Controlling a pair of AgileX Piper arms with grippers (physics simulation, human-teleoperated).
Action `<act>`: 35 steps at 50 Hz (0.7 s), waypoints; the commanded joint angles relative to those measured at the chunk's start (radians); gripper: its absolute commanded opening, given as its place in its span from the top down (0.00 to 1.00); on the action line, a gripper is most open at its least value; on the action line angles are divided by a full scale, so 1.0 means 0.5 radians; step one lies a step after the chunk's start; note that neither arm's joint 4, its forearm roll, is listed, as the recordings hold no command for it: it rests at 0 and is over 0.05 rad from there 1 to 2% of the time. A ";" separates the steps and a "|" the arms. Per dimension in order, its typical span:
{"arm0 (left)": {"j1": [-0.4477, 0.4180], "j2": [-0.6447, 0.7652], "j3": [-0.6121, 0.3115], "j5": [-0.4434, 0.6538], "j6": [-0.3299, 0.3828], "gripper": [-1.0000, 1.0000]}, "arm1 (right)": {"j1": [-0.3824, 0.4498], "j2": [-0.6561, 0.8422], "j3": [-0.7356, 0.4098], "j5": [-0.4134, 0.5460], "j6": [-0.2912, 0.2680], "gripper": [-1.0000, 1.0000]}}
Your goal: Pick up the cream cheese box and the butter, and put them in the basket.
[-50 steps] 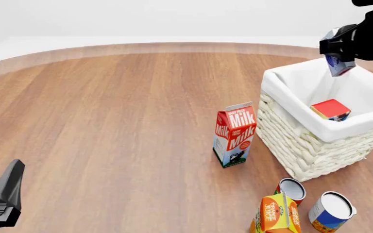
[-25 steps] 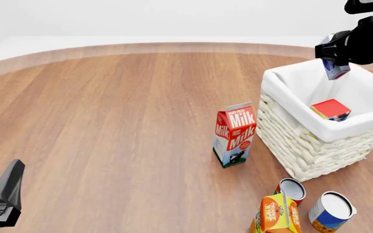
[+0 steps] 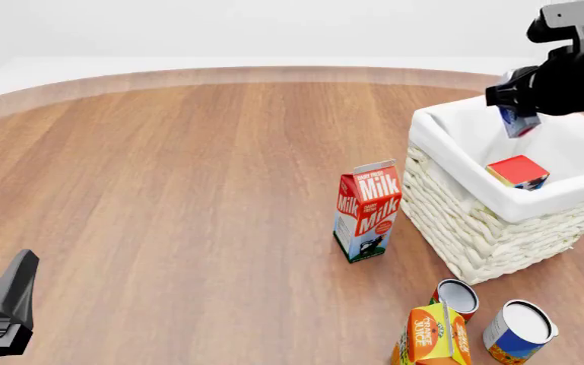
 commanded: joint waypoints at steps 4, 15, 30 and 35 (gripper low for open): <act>0.000 0.000 0.000 0.000 0.000 0.00 | -0.011 0.039 0.067 -0.080 0.008 1.00; 0.000 0.000 0.000 0.000 0.000 0.00 | -0.006 0.062 0.104 -0.109 0.000 1.00; 0.000 0.000 0.000 0.000 0.000 0.00 | -0.022 0.095 0.129 -0.146 -0.021 1.00; 0.000 0.000 0.000 0.000 0.000 0.00 | -0.024 0.107 0.134 -0.158 -0.024 1.00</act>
